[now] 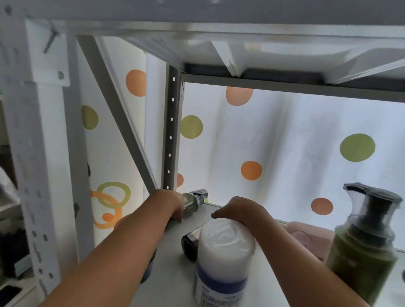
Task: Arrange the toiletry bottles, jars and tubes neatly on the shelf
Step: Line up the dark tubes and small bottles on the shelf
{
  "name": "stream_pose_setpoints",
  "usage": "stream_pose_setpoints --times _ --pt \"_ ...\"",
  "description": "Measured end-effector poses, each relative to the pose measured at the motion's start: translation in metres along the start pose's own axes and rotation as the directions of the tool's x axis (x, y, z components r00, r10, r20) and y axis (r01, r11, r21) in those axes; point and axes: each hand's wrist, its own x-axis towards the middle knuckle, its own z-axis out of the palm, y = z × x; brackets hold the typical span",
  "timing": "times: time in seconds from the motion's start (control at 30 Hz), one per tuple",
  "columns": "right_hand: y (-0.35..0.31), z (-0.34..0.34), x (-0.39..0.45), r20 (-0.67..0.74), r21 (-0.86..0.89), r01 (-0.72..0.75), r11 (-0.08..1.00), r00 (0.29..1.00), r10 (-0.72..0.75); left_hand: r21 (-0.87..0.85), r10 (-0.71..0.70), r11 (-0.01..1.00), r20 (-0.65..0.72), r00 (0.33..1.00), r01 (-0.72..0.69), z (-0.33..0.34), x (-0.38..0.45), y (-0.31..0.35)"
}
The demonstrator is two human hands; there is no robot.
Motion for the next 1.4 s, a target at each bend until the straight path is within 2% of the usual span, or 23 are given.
stream_pose_setpoints --times 0.27,0.53,0.63,0.73,0.83,0.93,1.03,1.13,1.2,1.3,1.4 --pt "-0.009 0.011 0.032 0.04 0.098 0.152 0.983 0.987 -0.157 -0.175 0.007 0.985 0.017 1.0 -0.004 0.008 0.013 0.005" --pt "-0.015 0.02 0.045 -0.026 0.223 0.095 0.97 0.995 -0.092 -0.199 -0.001 0.98 0.044 0.999 0.01 0.01 0.018 0.004" --pt "-0.014 0.013 0.03 0.114 0.16 0.042 0.986 0.992 -0.061 -0.195 0.011 0.981 0.053 0.999 0.0 0.011 0.02 0.005" --pt "-0.02 0.006 0.012 0.292 0.105 0.009 0.994 0.956 -0.04 -0.191 0.021 0.982 0.039 0.999 -0.013 0.012 0.021 0.005" --pt "-0.026 0.002 0.007 0.35 0.15 0.011 0.989 0.935 -0.063 -0.202 0.032 0.979 0.006 0.999 -0.03 0.014 0.023 0.003" --pt "-0.028 0.005 0.009 0.399 0.243 -0.068 0.968 0.916 -0.036 -0.229 0.036 0.973 -0.019 0.999 -0.039 0.015 0.024 0.001" --pt "-0.022 0.006 0.007 0.334 0.297 -0.108 0.949 0.943 0.003 -0.187 0.039 0.98 -0.125 0.991 -0.063 0.013 0.022 0.001" --pt "-0.015 0.003 -0.001 0.214 0.363 -0.098 0.926 0.977 0.02 -0.056 0.071 0.994 -0.285 0.956 -0.091 0.008 0.014 0.006" --pt "-0.013 0.001 -0.004 0.14 0.385 -0.096 0.918 0.989 0.045 -0.029 0.085 0.994 -0.367 0.926 -0.103 0.004 0.008 0.009" --pt "-0.016 -0.005 -0.009 0.053 0.507 -0.089 0.858 0.996 0.072 -0.079 0.071 0.989 -0.488 0.87 -0.126 -0.003 0.002 0.012" --pt "-0.019 -0.022 -0.008 -0.116 0.577 0.012 0.817 0.991 0.066 -0.179 0.024 0.97 -0.602 0.798 -0.164 -0.013 -0.003 0.015"
